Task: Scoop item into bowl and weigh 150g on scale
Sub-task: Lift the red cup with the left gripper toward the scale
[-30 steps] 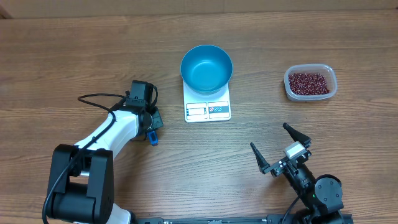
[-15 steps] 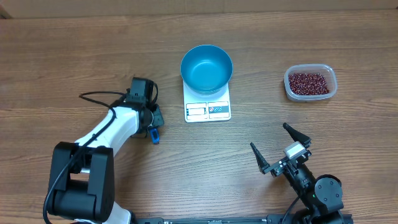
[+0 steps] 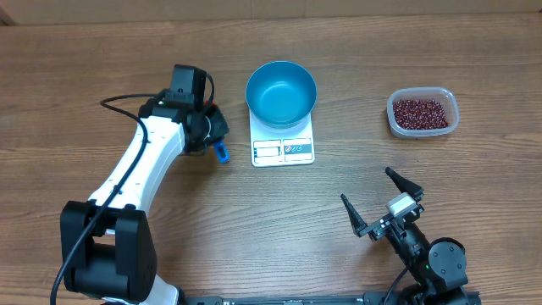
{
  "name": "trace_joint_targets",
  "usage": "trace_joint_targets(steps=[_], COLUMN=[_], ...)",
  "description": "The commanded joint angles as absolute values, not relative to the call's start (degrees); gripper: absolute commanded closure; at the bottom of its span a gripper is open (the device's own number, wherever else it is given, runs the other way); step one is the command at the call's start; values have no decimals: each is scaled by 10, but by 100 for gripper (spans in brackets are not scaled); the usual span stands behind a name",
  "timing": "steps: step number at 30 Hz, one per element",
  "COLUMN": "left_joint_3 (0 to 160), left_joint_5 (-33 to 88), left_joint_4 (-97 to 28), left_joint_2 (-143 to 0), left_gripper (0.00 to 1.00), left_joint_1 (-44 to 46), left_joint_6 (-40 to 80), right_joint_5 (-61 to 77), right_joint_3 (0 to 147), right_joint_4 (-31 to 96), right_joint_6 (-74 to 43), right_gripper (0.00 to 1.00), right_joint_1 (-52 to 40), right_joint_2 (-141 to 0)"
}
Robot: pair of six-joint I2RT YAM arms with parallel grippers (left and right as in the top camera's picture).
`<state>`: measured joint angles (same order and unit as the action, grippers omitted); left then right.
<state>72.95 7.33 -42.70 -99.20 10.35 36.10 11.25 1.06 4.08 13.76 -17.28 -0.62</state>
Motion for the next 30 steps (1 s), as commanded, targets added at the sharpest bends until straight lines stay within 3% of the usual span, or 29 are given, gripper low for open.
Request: trace_joint_targets(steps=[1, 4, 8, 20, 30], left_joint_3=[754, 758, 762, 816, 818], left_joint_5=[124, 127, 132, 130, 140], left_joint_4=[-430, -424, -398, -350, -340], left_joint_2=[-996, -996, -995, -995, -995], left_gripper=[96, 96, 96, 96, 96], left_joint_1=[121, 138, 170, 262, 312], left_joint_6=[414, 436, 441, 582, 744], right_joint_5=[133, 158, 160, 168, 177], right_joint_3=[4, 4, 4, 4, 4], right_joint_4=[35, 32, 32, 32, 31], right_joint_6=[135, 115, -2, -460, -587], right_gripper=[0, 0, 0, 0, 0], right_joint_1=[-170, -170, -170, -170, -170], right_joint_2=[-2, -2, -2, -2, -2])
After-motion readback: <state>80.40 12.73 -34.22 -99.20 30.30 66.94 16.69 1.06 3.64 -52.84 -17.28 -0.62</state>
